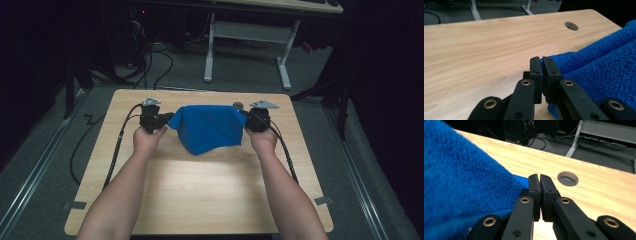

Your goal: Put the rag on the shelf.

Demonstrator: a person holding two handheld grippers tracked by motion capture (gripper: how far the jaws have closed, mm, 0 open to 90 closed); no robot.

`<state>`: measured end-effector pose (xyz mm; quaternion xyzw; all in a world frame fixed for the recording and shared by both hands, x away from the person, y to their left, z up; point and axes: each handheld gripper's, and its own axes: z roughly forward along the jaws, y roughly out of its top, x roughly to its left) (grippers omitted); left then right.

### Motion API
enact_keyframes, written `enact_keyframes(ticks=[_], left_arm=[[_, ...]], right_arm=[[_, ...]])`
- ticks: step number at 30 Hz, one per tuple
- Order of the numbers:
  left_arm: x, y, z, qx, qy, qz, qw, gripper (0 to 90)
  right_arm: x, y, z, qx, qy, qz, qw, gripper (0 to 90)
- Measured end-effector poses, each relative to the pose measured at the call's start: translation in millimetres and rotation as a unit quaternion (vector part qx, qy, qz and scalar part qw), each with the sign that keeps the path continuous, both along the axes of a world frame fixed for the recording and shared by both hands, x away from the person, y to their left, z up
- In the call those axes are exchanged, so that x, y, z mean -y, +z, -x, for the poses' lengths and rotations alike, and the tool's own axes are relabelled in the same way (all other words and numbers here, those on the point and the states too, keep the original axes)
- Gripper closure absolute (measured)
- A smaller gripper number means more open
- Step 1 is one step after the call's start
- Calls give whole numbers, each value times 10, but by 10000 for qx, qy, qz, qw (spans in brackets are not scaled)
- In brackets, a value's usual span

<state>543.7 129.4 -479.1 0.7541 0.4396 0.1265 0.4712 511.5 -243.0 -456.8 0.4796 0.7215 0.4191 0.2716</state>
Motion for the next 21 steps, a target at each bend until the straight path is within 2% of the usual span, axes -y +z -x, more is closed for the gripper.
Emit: enact_keyframes(ticks=[7, 11, 21], left_arm=[[97, -141, 19, -194, -83, -129, 9997, 864], [128, -174, 16, -235, -91, -153, 9996, 861], [224, -331, -1, -502, -177, -302, 9981, 843]], right_arm=[[-19, -127, 46, -158, 7, 9, 9999, 886], [-23, -153, 69, -148, 24, 14, 9999, 886], [33, -252, 142, -212, -2, 42, 9998, 886]])
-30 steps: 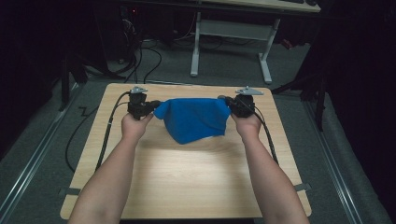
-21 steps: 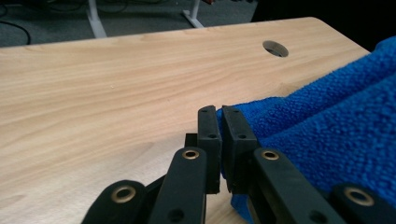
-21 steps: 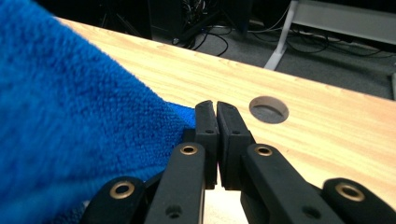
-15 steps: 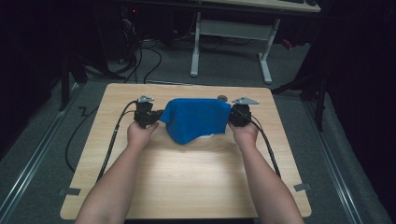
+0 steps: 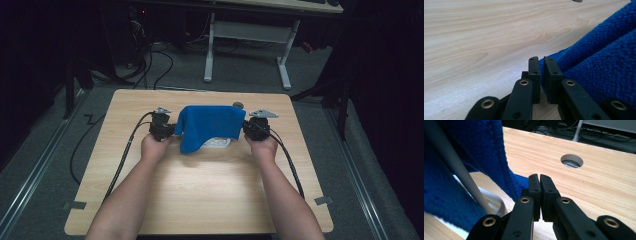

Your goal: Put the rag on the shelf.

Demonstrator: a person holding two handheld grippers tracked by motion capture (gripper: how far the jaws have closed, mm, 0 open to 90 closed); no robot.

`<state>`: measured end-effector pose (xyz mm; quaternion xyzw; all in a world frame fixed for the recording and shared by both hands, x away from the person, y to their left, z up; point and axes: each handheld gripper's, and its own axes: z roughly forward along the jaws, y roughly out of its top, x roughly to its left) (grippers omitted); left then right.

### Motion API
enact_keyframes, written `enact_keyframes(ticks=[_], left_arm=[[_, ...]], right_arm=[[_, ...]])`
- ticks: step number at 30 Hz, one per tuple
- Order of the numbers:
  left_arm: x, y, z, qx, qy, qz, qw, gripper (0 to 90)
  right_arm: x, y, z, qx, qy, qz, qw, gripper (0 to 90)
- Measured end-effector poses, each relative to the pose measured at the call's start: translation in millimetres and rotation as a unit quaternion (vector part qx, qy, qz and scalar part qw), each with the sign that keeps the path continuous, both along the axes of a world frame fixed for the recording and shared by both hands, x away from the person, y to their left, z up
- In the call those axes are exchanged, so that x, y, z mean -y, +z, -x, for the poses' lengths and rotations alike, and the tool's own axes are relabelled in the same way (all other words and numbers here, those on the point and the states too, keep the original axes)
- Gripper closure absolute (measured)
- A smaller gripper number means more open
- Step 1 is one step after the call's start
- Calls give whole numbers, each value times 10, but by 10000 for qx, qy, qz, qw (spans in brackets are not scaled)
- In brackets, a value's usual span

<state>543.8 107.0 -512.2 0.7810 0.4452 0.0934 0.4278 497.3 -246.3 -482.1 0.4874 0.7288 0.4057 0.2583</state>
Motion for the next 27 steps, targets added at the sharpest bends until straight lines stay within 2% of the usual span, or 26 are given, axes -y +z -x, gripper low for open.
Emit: enact_keyframes(ticks=[5, 6, 7, 9, 11, 15, 19, 27], left_arm=[[17, -21, 2, -36, 15, -45, 10000, 804], [15, -22, 1, -47, 35, -85, 9999, 743], [9, -23, 0, -49, 52, -98, 9999, 743], [-5, -12, 4, -40, 94, -25, 9999, 696], [-20, 14, 20, 79, 147, 24, 9999, 671], [-100, 88, 46, 225, 343, 219, 9989, 613], [-180, 155, 61, 313, 453, 251, 9982, 593], [-319, 298, 95, 452, 533, 269, 9972, 587]], right_arm=[[12, -11, 13, 33, 7, -11, 10000, 885], [20, -23, 18, 5, -16, -55, 10000, 880], [20, -23, 18, 5, -16, -55, 10000, 880], [32, -27, 27, 10, -24, -98, 9999, 864], [38, -20, 32, 28, -32, -85, 10000, 833], [72, 21, 35, 69, -118, -55, 9999, 829], [95, 44, 44, 68, -162, 39, 9998, 876], [115, 17, 67, 30, -209, 113, 9997, 883]])
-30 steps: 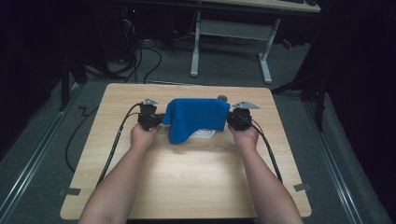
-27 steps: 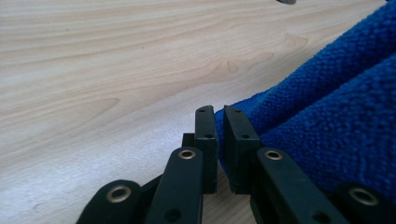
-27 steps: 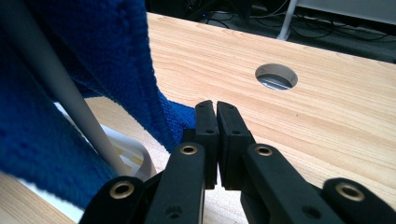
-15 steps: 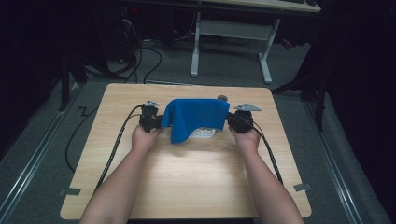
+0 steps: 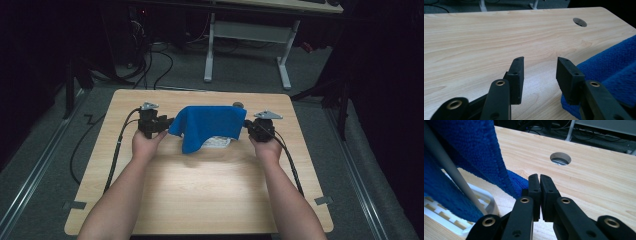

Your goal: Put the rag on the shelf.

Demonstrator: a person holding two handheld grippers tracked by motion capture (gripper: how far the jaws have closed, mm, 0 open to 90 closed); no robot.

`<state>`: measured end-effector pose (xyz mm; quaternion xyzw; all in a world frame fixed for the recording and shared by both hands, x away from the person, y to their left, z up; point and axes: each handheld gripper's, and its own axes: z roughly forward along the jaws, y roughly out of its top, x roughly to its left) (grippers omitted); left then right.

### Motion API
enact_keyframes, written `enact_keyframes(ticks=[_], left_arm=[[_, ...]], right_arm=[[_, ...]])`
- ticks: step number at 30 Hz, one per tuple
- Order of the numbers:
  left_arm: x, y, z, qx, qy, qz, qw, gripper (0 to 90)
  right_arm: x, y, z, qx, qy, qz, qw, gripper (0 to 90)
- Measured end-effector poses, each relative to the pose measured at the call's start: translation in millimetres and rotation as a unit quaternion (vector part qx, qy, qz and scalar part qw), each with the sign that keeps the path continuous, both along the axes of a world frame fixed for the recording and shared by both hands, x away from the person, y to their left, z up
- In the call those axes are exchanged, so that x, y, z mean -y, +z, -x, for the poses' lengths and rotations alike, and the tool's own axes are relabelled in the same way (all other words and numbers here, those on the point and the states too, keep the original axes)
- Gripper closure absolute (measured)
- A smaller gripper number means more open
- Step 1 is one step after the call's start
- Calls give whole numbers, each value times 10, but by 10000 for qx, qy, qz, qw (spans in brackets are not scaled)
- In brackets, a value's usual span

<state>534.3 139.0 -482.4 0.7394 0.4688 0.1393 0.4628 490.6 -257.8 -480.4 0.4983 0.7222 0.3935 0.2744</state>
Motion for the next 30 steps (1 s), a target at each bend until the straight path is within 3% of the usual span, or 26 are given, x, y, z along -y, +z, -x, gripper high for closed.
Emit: enact_keyframes(ticks=[10, 18, 22, 25, 28, 30], left_arm=[[-90, 86, 45, 151, 133, -15, 9998, 541], [-192, 141, 124, 296, 267, -216, 9990, 508], [-260, 165, 218, 437, 367, -293, 9979, 494], [-332, 180, 320, 530, 451, -299, 9971, 482], [-415, 172, 476, 621, 476, -329, 9964, 463], [-471, 149, 590, 633, 472, -315, 9964, 460]], right_arm=[[-26, -95, 8, -133, -6, 85, 9999, 877], [30, 14, 66, -46, -129, 100, 9999, 705], [91, 76, 144, 117, -240, 125, 9996, 664], [157, 121, 209, 114, -306, 173, 9993, 615], [239, 174, 340, 281, -361, 145, 9988, 584], [268, 194, 403, 276, -391, 160, 9987, 565]])
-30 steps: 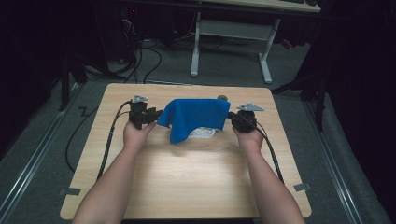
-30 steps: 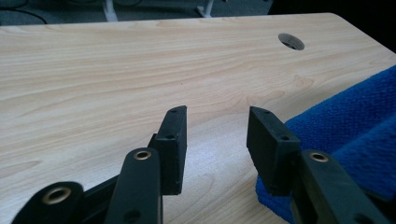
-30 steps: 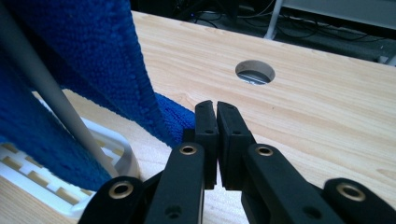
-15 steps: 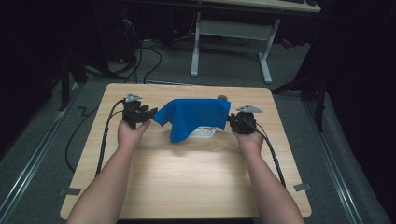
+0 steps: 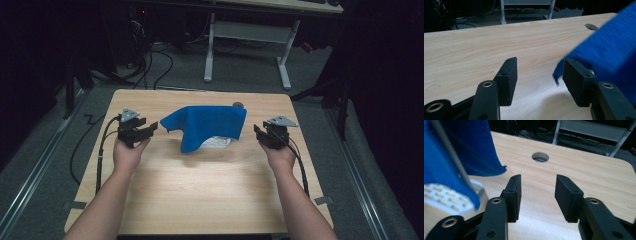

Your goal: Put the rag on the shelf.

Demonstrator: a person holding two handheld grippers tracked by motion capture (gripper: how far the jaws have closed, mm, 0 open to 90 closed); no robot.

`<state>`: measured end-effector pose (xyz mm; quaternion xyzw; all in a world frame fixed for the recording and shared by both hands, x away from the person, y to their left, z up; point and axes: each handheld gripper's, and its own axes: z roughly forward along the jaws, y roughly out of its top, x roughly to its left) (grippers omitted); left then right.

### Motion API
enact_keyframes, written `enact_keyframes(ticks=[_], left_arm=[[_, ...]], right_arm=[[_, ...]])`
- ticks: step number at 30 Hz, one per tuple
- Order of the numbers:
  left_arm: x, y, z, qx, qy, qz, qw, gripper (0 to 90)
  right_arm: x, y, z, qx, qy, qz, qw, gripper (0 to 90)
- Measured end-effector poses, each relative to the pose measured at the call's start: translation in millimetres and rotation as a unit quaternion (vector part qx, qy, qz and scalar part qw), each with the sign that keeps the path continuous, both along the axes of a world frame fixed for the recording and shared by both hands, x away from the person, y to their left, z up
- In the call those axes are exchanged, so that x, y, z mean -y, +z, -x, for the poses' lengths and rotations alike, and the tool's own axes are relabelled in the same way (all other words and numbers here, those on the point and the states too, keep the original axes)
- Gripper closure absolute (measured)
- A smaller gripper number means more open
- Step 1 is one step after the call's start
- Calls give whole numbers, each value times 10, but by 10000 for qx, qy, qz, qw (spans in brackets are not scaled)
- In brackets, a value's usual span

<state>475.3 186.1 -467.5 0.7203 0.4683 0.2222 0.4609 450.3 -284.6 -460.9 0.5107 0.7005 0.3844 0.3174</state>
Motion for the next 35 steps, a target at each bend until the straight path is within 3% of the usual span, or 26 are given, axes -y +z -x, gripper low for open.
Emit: enact_keyframes(ticks=[4, 7, 10, 12, 17, 20, 22, 24, 28, 33, 35], left_arm=[[-93, -53, 240, -6, -5, 76, 10000, 451], [-134, -117, 458, -40, -74, 125, 9999, 450], [-130, -183, 681, -66, -196, 25, 9998, 446], [-116, -215, 836, -91, -283, 50, 9995, 445], [37, -338, 1217, -252, -607, -102, 9978, 429], [162, -436, 1485, -330, -707, -44, 9969, 424], [262, -492, 1658, -567, -842, 61, 9948, 444], [342, -486, 1720, -599, -1053, 97, 9926, 436], [474, -539, 1727, -526, -1225, -434, 9901, 431], [422, -589, 1654, -676, -1120, -297, 9910, 431], [414, -605, 1644, -701, -1095, -360, 9909, 432]], right_arm=[[61, 14, 226, 203, 56, 91, 9997, 547], [65, 15, 379, 151, 115, 234, 9995, 512], [39, 2, 592, 301, 253, 229, 9990, 501], [3, -9, 729, 251, 359, 307, 9986, 488], [-150, -97, 1124, 244, 526, 317, 9978, 522], [-260, -189, 1318, 156, 526, 280, 9981, 526], [-306, -296, 1486, 103, 512, 177, 9985, 510], [-321, -379, 1591, -42, 481, 105, 9988, 497], [-370, -480, 1639, -226, 681, 415, 9966, 474], [-386, -520, 1564, -328, 700, 342, 9964, 462], [-385, -543, 1557, -381, 718, 376, 9960, 458]])
